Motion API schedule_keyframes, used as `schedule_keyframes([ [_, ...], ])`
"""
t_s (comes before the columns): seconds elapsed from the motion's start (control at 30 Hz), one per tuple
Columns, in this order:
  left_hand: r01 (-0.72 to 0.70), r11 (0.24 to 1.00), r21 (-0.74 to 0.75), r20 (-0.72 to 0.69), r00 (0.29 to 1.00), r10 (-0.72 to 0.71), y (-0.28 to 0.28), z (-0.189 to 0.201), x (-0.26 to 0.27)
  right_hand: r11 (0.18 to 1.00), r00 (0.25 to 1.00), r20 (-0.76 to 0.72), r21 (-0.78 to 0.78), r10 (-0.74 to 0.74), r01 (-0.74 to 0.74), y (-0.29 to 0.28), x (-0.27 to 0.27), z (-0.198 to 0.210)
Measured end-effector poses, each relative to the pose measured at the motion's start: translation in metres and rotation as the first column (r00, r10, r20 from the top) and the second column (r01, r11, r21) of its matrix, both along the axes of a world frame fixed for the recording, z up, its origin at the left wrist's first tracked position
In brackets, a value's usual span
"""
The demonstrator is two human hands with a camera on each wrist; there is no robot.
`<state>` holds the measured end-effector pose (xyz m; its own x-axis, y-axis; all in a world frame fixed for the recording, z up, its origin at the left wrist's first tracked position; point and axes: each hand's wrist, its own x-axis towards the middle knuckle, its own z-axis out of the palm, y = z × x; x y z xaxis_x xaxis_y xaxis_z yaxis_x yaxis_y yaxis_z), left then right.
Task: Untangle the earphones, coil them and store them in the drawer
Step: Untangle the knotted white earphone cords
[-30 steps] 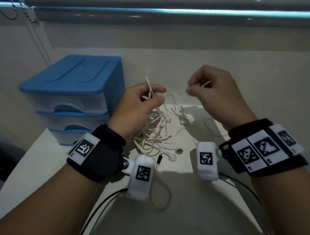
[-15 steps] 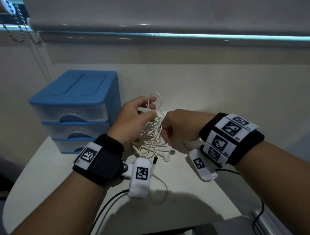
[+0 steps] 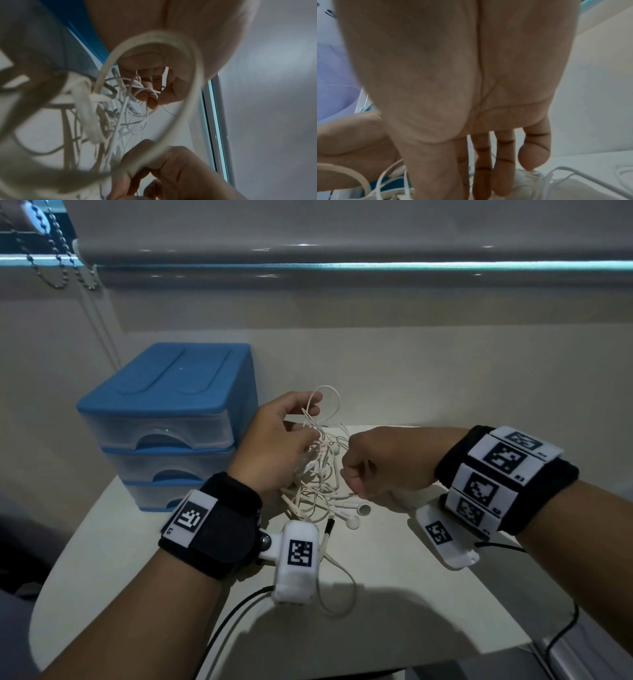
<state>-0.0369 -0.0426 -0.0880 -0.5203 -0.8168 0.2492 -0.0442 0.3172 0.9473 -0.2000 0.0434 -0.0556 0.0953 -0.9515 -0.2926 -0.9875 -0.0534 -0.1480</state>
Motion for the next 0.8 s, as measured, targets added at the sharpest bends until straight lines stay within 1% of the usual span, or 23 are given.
schedule_keyframes([
  [0.2, -0.027, 1.0, -0.013, 0.022, 0.999, 0.027, -0.002, -0.001, 0.0, 0.999, 0.996, -0.087, 0.034, 0.005, -0.002, 0.008, -0.003, -0.001],
  [0.3, -0.043, 0.999, -0.012, 0.032, 0.999, 0.044, -0.002, -0.001, 0.0, 0.999, 0.998, -0.069, 0.035, -0.012, 0.014, 0.011, -0.007, 0.003],
  [0.33, -0.048, 0.999, -0.01, 0.036, 0.998, 0.048, -0.002, -0.001, 0.0, 0.999, 0.999, -0.042, 0.024, -0.029, 0.03, 0.011, -0.01, 0.004],
  [0.4, -0.051, 0.999, -0.002, 0.039, 0.998, 0.051, -0.001, 0.0, 0.0, 0.996, 0.994, 0.068, -0.014, -0.086, 0.087, 0.012, -0.016, 0.007],
  [0.47, -0.054, 0.998, 0.011, 0.035, 0.998, 0.053, 0.001, 0.001, -0.001, 0.985, 0.969, 0.207, -0.083, -0.134, 0.154, 0.014, -0.023, 0.009],
  [0.53, -0.054, 0.998, 0.023, 0.033, 0.998, 0.053, 0.003, 0.002, 0.0, 0.964, 0.935, 0.324, -0.168, -0.144, 0.207, 0.016, -0.031, 0.014],
  [0.63, -0.042, 0.999, 0.023, 0.059, 0.997, 0.041, 0.003, 0.003, 0.0, 0.957, 0.925, 0.372, -0.233, -0.077, 0.173, 0.018, -0.035, 0.027],
  [0.7, -0.036, 0.999, 0.01, 0.074, 0.997, 0.035, 0.004, 0.003, 0.0, 0.933, 0.905, 0.424, -0.309, -0.037, 0.183, 0.019, -0.035, 0.035],
  [0.73, -0.038, 0.999, 0.01, 0.077, 0.996, 0.037, 0.005, 0.004, 0.0, 0.911, 0.884, 0.467, -0.357, -0.017, 0.206, 0.019, -0.035, 0.038],
  [0.8, -0.025, 1.0, 0.015, 0.074, 0.997, 0.024, 0.007, 0.007, 0.0, 0.851, 0.819, 0.573, -0.436, 0.012, 0.293, 0.018, -0.036, 0.043],
])
